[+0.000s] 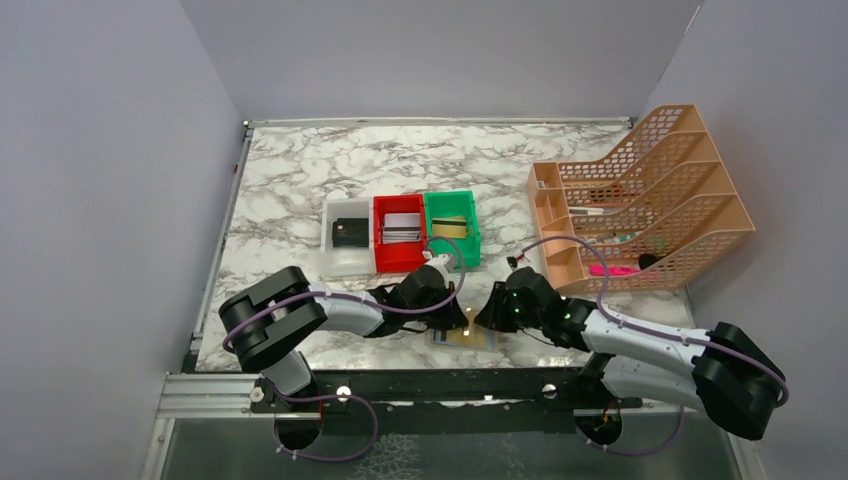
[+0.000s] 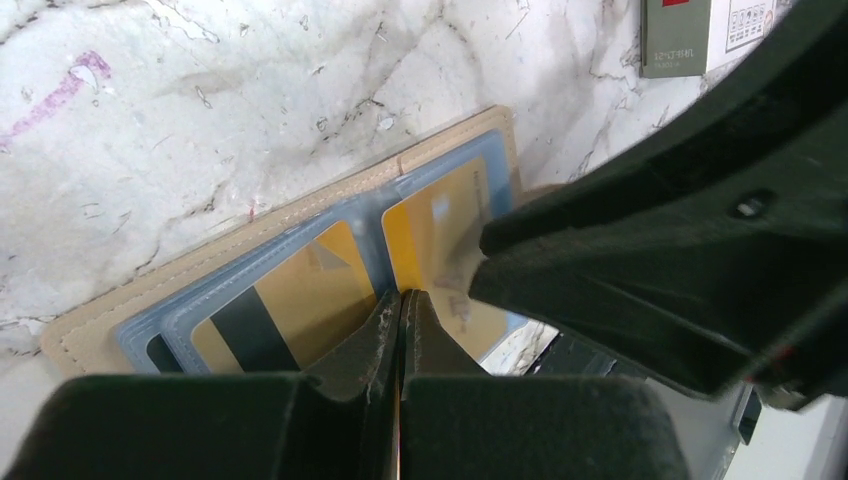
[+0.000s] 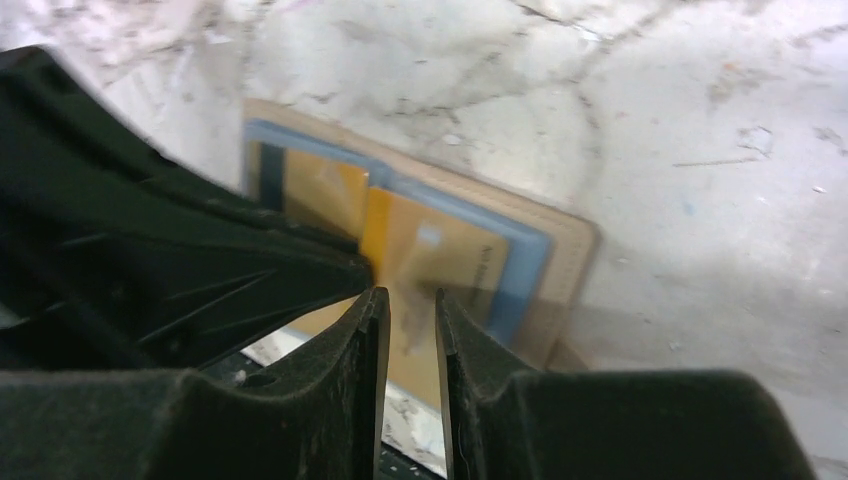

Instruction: Take the credit cards out of the card holder

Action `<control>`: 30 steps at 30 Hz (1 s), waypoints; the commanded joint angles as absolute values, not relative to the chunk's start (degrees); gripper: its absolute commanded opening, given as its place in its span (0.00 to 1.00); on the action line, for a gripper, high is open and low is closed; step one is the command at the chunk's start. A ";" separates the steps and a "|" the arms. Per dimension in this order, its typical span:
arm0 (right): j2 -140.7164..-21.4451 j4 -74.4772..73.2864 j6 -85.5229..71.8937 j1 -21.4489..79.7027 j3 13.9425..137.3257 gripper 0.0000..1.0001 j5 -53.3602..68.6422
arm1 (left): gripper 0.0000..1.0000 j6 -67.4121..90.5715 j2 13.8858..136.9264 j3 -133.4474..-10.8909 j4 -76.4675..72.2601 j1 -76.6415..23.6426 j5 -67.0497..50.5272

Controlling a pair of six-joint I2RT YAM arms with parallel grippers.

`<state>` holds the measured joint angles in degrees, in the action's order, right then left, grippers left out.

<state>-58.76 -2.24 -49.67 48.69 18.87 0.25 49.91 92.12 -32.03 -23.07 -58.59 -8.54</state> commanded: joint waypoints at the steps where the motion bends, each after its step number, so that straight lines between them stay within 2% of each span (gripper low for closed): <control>1: -62.89 -10.65 -53.55 48.96 21.77 0.29 -6.81 | 0.00 47.81 89.96 -30.61 -17.93 -58.93 -7.69; 18: -64.82 -9.92 -55.65 48.96 19.64 0.31 -8.35 | 0.00 43.19 84.64 -33.90 -5.36 -58.62 -1.59; 23: -65.32 -7.21 -54.26 48.96 20.39 0.31 -5.20 | 0.00 43.83 83.54 -33.06 -7.07 -58.60 -2.92; 30: -59.69 0.63 -49.20 48.96 19.88 0.34 3.58 | 0.00 44.46 84.00 -32.96 -8.43 -58.62 -3.95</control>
<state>-62.59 -4.43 -52.97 48.77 20.82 -2.39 45.12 84.62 -33.89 -8.38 -58.61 -4.27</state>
